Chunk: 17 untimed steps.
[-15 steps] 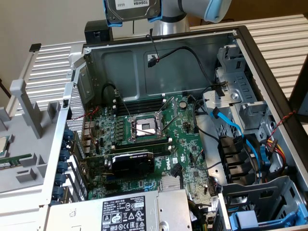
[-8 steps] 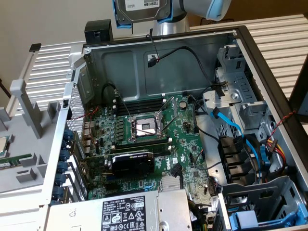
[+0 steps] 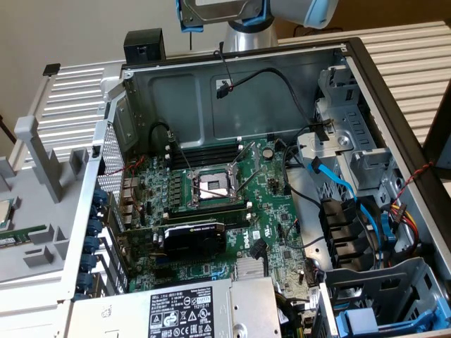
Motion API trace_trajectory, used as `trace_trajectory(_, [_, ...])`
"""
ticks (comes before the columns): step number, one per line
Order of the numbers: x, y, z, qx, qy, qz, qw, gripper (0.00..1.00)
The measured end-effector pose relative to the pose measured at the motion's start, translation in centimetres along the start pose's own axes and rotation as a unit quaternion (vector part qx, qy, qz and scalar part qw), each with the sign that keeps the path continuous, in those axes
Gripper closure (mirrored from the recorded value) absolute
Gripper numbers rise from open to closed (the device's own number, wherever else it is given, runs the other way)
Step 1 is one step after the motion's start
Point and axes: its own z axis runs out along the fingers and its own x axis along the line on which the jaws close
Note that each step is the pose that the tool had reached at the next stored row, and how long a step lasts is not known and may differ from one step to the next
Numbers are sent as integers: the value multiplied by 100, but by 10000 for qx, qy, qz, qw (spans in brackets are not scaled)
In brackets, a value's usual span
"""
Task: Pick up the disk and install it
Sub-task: 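Pick up the disk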
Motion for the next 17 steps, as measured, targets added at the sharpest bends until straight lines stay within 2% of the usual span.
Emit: trace_trajectory(17, [257, -338, -91, 0, 1, 0, 10000, 63])
